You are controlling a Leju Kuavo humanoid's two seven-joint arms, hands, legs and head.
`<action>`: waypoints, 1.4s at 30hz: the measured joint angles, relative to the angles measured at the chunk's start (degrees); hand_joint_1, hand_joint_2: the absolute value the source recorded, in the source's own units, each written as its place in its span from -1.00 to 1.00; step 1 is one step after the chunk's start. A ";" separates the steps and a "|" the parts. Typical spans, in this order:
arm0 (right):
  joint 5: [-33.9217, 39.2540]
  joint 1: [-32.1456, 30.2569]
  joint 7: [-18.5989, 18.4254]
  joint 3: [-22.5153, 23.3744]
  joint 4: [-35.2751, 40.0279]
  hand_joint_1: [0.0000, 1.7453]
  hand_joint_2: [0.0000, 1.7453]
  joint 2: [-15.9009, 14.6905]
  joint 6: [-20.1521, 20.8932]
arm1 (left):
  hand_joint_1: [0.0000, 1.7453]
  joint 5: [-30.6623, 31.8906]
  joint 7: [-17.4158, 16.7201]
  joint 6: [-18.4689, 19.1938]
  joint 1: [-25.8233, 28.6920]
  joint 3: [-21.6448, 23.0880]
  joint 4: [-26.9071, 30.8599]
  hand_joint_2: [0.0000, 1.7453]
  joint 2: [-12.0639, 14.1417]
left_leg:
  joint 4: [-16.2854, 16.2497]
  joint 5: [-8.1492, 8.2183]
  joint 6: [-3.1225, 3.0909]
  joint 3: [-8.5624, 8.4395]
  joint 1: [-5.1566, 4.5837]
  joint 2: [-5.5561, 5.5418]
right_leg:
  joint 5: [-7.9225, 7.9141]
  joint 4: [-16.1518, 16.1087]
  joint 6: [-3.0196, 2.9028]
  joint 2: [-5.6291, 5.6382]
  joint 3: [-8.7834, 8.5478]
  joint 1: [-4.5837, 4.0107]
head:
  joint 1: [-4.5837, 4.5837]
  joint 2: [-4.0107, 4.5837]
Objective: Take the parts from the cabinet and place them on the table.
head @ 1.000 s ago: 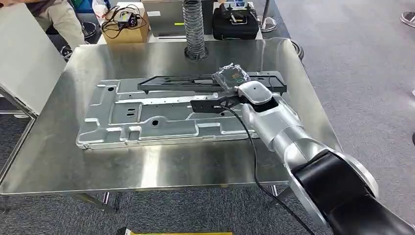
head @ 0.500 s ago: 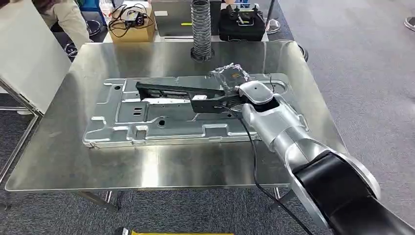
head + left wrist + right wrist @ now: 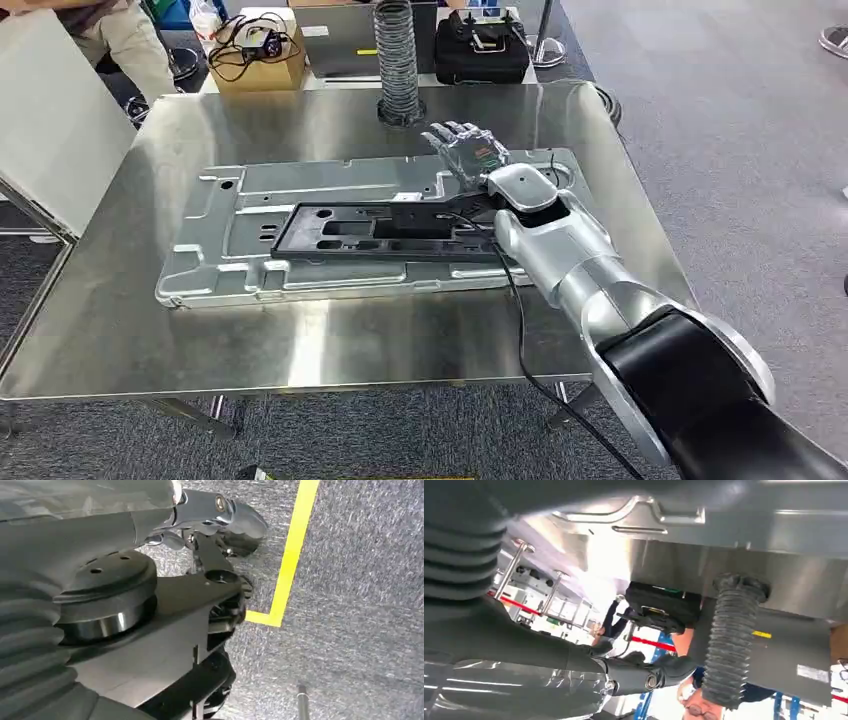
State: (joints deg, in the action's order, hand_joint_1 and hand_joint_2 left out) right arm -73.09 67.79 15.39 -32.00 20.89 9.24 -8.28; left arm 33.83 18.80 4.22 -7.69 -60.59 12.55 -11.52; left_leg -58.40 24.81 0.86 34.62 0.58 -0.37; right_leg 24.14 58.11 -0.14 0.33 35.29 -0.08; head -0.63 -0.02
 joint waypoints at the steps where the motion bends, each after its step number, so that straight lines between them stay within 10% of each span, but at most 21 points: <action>1: -0.11 -0.04 0.00 0.04 0.00 -1.00 -1.00 0.00 -0.02 | -1.00 0.20 -0.07 -0.07 0.05 0.07 0.00 -1.00 0.00 | -0.12 -0.01 -0.31 0.15 0.06 0.00 | -0.14 -0.10 0.25 -0.03 0.08 0.05 | -0.07 0.02; 5: -0.26 0.10 -0.15 0.39 0.00 -1.00 -1.00 -0.04 -0.04 | -1.00 0.55 -0.31 -0.20 0.01 0.44 0.00 -1.00 -0.02 | 0.54 -0.59 -1.69 -0.12 0.13 0.03 | 1.11 1.13 1.58 -0.10 0.51 0.47 | -0.14 0.02; 6: -0.26 0.18 -0.22 0.50 0.00 -1.00 -1.00 -0.09 -0.04 | -1.00 0.57 -0.31 -0.22 -0.13 0.48 0.00 1.00 -0.02 | 0.53 -0.61 -1.94 -0.06 0.13 0.05 | 3.28 4.59 1.84 -0.10 2.03 0.47 | -0.27 0.00; 9: -0.26 -0.44 -0.24 0.53 -0.11 -1.00 -1.00 -0.28 0.02 | -1.00 0.57 -0.39 -0.57 -0.14 0.52 0.00 1.00 -0.02 | 0.48 -0.56 -2.11 -0.02 0.05 0.09 | 8.61 18.29 2.29 -0.13 8.45 0.52 | -0.22 0.00; 12: -0.26 -0.66 -0.22 0.55 -0.13 -1.00 -1.00 -0.31 0.02 | -1.00 0.59 -0.42 -0.61 -0.15 0.59 0.00 1.00 -0.02 | 0.30 -0.52 -2.05 -0.07 0.03 -0.07 | 3.68 11.59 1.78 -0.13 5.43 0.48 | -0.25 0.00; 13: -0.29 -0.50 -0.22 0.57 -0.13 -1.00 -1.00 -0.31 -0.04 | -1.00 0.63 -0.41 -0.68 -0.16 0.61 0.00 -1.00 -0.02 | 0.27 -0.46 -1.97 -0.15 -0.01 -0.11 | 1.03 5.66 1.34 -0.12 2.50 0.40 | -0.27 0.02; 15: -0.26 -0.07 -0.20 0.66 -0.13 -1.00 -1.00 -0.28 -0.18 | -1.00 0.63 -0.42 -0.79 -0.21 0.68 0.00 -1.00 -0.11 | 0.06 -0.28 -1.58 0.03 -0.49 -0.11 | 0.09 -0.19 0.66 -0.21 -0.19 -0.13 | -0.20 0.02; 20: -0.42 0.11 0.44 0.92 0.39 -1.00 -1.00 0.07 -1.09 | -1.00 0.29 0.35 -1.38 -0.12 0.66 0.00 -1.00 -0.11 | -0.63 0.67 -0.07 0.23 -0.38 0.04 | -0.62 -1.30 -0.71 -0.33 -0.60 0.43 | -0.20 0.02; 25: -1.09 -0.10 1.24 0.92 0.63 -1.00 -1.00 0.87 -1.25 | -1.00 -0.30 0.77 -2.38 -0.02 0.63 0.00 -1.00 -0.09 | -18.02 8.04 0.78 8.34 0.06 0.04 | -0.55 -1.12 -1.16 -0.37 -0.56 0.28 | 0.22 0.02; 29: -1.47 0.00 1.68 0.92 1.72 -1.00 -1.00 1.66 -1.33 | -1.00 -1.16 -2.42 -2.40 0.01 0.24 0.00 -1.00 -0.07 | -1.71 -0.79 0.67 0.53 0.35 0.18 | -0.02 -0.33 -0.61 -0.16 -0.58 0.38 | 0.26 0.02; 35: -1.60 0.09 2.01 0.92 2.76 -1.00 -1.00 2.06 -1.53 | -1.00 -1.55 -4.42 -2.21 0.21 -0.28 0.00 -1.00 -0.13 | 0.43 -0.51 -1.52 -0.17 0.32 -0.02 | 0.42 0.25 1.11 -0.16 0.00 0.24 | 0.34 0.00; 39: -1.62 -0.07 2.14 0.90 2.86 -1.00 -1.00 2.06 -1.88 | -1.00 -1.55 -5.14 -1.90 0.12 -0.63 0.00 -1.00 -0.11 | 0.35 -1.00 -2.13 0.21 0.23 0.12 | 8.86 15.69 2.13 -0.18 6.58 0.51 | -0.01 0.02; 42: -1.77 -0.54 2.16 0.83 3.12 -1.00 -1.00 2.06 -1.86 | -1.00 -1.55 -5.71 -1.86 0.29 -0.70 0.00 -1.00 -0.11 | -0.02 -1.11 -2.10 0.72 0.18 0.02 | 6.63 14.45 1.90 -0.18 5.40 0.50 | -0.03 0.00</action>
State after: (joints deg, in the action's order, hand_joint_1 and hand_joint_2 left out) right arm -74.86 67.26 17.55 -31.17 24.02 11.30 -10.14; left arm 32.28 13.09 2.36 -7.40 -61.29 12.55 -11.63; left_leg -58.42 23.70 -1.24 35.33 0.76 -0.34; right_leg 30.78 72.57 1.76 0.15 40.70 0.42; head -0.66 -0.02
